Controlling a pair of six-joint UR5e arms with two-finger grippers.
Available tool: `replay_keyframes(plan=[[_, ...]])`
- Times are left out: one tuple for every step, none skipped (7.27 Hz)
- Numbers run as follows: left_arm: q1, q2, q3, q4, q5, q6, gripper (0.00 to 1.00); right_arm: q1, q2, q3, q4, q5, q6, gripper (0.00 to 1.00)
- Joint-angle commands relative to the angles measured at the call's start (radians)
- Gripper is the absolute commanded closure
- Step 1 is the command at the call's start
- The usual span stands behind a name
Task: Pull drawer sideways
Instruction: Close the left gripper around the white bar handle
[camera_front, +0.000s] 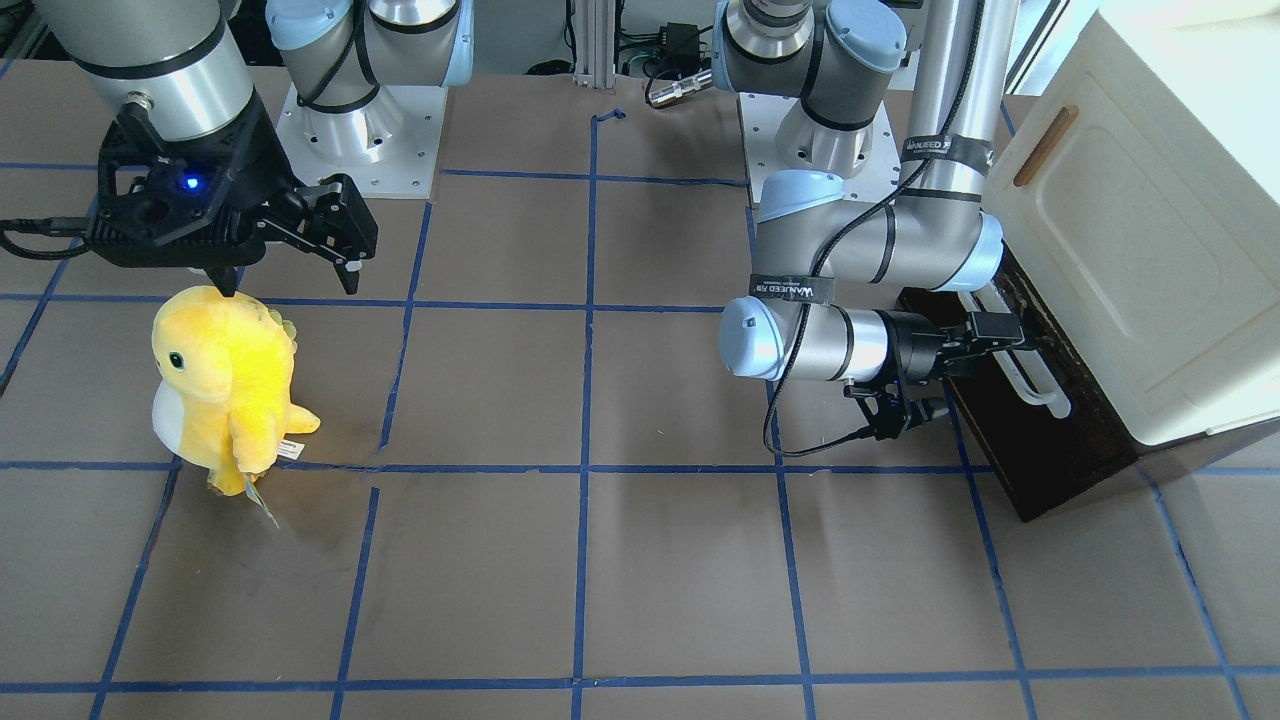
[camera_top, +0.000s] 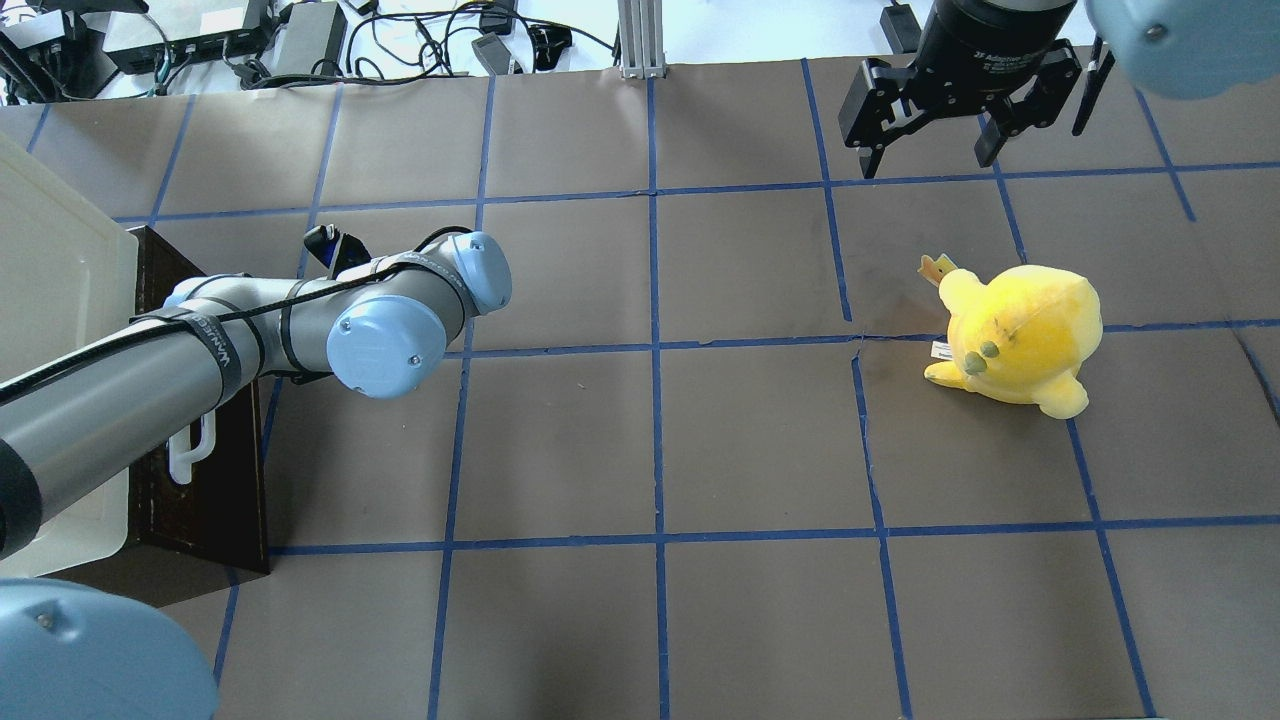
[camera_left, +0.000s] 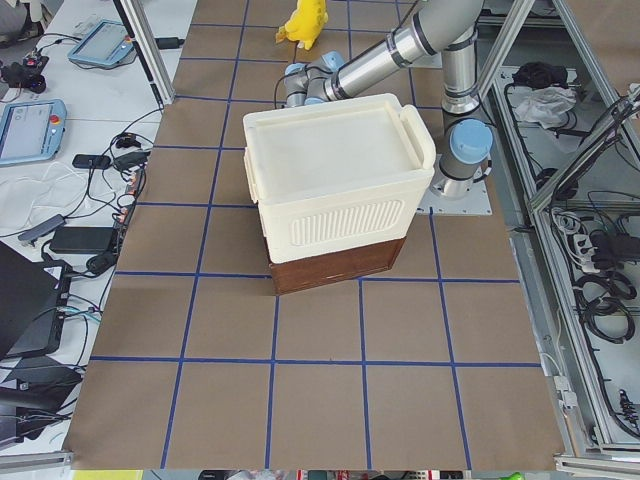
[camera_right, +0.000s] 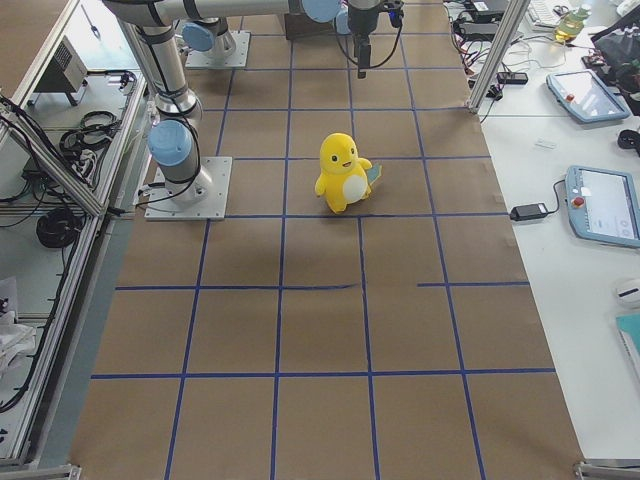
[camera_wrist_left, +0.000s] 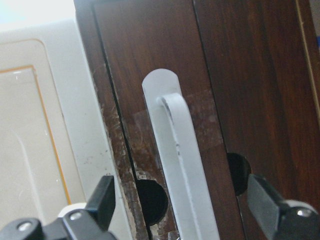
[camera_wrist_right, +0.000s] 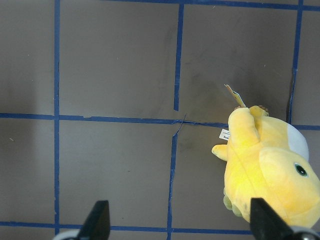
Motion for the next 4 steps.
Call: replay_keyframes(plan=[[0.024,-0.004,-0.002,-0.016,0.005,-0.001,0.06,0.000,0.000,0.000,0.000,0.000,0.000,0.00],[0.027,-0.006,-0.007,-0.016,0.004,-0.001,0.06,0.000,0.000,0.000,0.000,0.000,0.000,0.00],[0.027,-0.006,-0.010,-0.015,0.001,-0.001,0.11,0.000,0.000,0.000,0.000,0.000,0.000,0.00],[0.027,-0.004,-0.008,-0.015,-0.001,-0.001,0.14,0.000,0.000,0.000,0.000,0.000,0.000,0.00]])
